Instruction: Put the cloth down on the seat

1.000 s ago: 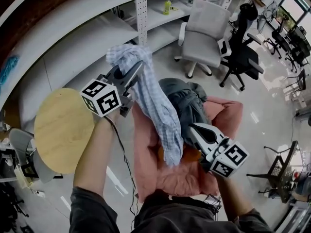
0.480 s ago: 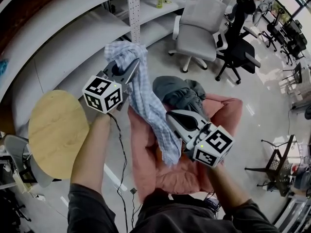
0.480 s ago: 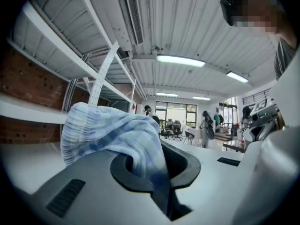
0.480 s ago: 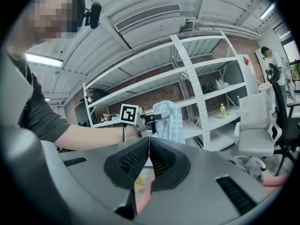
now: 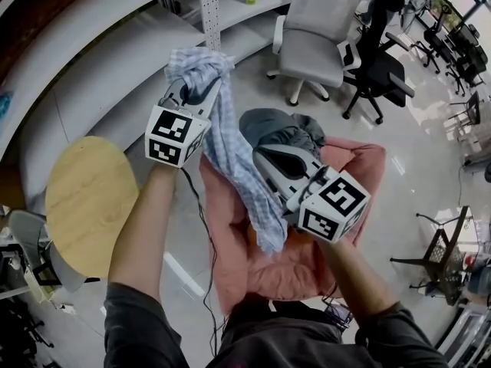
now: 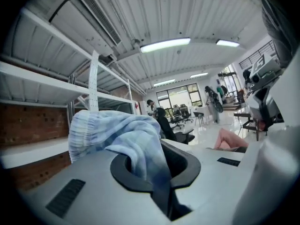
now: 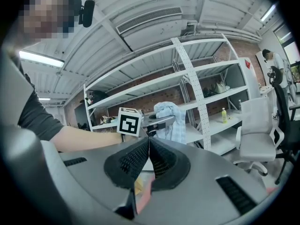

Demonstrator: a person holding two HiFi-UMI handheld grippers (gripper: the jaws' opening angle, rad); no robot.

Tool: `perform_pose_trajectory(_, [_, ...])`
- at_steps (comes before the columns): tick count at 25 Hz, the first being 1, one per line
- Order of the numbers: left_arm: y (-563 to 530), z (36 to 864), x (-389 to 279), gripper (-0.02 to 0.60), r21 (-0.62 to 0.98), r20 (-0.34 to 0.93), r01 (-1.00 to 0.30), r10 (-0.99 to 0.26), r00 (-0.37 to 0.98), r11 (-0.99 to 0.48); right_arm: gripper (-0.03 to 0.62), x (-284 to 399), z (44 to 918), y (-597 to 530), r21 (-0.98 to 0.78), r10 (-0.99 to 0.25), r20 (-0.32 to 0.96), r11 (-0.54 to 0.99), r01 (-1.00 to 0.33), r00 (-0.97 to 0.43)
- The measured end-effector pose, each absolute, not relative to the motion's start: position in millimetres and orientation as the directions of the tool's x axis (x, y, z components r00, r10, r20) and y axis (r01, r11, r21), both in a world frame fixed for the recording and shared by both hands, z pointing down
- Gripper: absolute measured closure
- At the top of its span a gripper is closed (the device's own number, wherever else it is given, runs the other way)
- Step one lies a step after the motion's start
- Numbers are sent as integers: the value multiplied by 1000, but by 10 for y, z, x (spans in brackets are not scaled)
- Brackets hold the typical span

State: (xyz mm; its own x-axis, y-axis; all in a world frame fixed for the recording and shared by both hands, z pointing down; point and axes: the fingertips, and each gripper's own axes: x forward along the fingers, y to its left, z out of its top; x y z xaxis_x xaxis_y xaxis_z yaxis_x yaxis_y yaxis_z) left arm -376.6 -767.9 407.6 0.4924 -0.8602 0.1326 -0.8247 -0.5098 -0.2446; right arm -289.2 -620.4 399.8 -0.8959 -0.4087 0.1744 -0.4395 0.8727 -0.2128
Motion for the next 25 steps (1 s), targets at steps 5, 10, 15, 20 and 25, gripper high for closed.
perform_pose_trajectory(5, [-7944,3988,-3880,545,-270,144,-850,-892,428,-452,579,-2809,3999,-6102,-197,-399,186,880,-431,-898])
perform_pose_trajectory(10, [-8031,3514,-3943,545,-357,84,-851,-920,382,-386,579,-2712,3962,-6071,-192,-402,176,881,-432,-898])
perform_pose_trajectory(15, [-7823,4155,-3855,545,-382,233,-815,-899,371,-436,579,-2617,4022,-6029,-217,-403,176,874,-435,-898])
perform_pose_trajectory(20, [-7349,4846,-3409,545,-320,325,-772,-829,454,-549,579,-2421,4088,-5960,-232,-405,184,868,-440,-896])
perform_pose_trajectory(25, [-6716,5065,-2891,541,-278,336,-731,-776,534,-623,579,-2183,4115,-5815,-249,-406,182,862,-441,-896])
